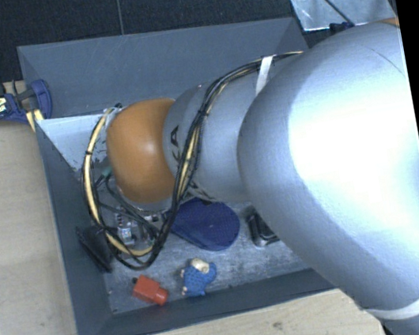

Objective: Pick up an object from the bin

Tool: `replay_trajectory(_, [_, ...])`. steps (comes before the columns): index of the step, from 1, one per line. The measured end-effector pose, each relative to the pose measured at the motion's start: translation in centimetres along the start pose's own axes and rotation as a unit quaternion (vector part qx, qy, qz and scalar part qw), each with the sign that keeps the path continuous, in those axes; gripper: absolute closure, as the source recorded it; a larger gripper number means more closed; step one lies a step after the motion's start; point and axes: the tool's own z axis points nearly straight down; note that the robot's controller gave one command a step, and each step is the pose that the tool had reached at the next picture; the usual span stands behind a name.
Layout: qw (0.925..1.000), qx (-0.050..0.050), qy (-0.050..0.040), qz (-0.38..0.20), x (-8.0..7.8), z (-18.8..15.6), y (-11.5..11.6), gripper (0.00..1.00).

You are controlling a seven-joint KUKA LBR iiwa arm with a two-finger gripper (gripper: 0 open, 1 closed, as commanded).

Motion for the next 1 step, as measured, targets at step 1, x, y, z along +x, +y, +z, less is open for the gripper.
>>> replay_trajectory(1, [0.9998, -0.001, -0.0027, -0.018, -0.18, -13.46, 0.23, 1.0])
